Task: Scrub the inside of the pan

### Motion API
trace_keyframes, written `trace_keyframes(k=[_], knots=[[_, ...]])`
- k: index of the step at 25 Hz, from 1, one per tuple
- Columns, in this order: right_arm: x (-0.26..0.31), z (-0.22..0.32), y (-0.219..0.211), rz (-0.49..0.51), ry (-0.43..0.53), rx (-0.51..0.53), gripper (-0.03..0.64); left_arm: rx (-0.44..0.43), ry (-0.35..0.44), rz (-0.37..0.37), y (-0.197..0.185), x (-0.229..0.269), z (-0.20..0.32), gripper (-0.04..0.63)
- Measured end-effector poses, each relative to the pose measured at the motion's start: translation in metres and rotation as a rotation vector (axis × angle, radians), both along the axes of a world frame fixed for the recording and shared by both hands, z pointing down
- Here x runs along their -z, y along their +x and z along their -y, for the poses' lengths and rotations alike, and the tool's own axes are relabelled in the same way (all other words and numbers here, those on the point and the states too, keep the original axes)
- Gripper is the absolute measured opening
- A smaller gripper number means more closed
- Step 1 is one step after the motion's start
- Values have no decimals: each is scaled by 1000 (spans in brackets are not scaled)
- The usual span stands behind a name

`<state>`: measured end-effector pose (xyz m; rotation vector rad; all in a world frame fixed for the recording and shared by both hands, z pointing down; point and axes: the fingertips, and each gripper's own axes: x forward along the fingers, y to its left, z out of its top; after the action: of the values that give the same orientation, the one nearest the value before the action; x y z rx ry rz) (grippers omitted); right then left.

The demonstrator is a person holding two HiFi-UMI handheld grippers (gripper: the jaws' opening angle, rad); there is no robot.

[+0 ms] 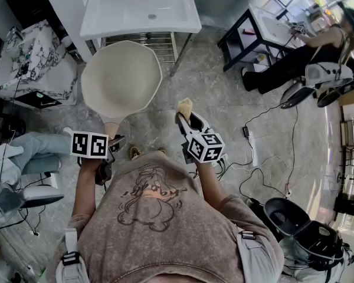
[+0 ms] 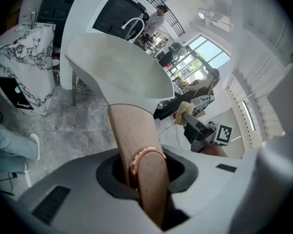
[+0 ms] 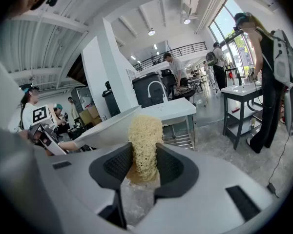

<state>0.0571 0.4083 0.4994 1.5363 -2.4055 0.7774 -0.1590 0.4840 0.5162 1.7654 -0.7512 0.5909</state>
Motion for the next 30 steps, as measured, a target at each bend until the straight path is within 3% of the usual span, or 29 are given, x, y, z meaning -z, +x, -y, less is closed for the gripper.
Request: trace_keyframes(k=[19, 30], knots=[[7, 15, -19, 24, 66, -70, 156, -89, 11, -3, -21, -3, 22, 95], [9, 99, 26, 58, 96, -79, 158, -123, 29, 32, 30, 5, 89, 96]])
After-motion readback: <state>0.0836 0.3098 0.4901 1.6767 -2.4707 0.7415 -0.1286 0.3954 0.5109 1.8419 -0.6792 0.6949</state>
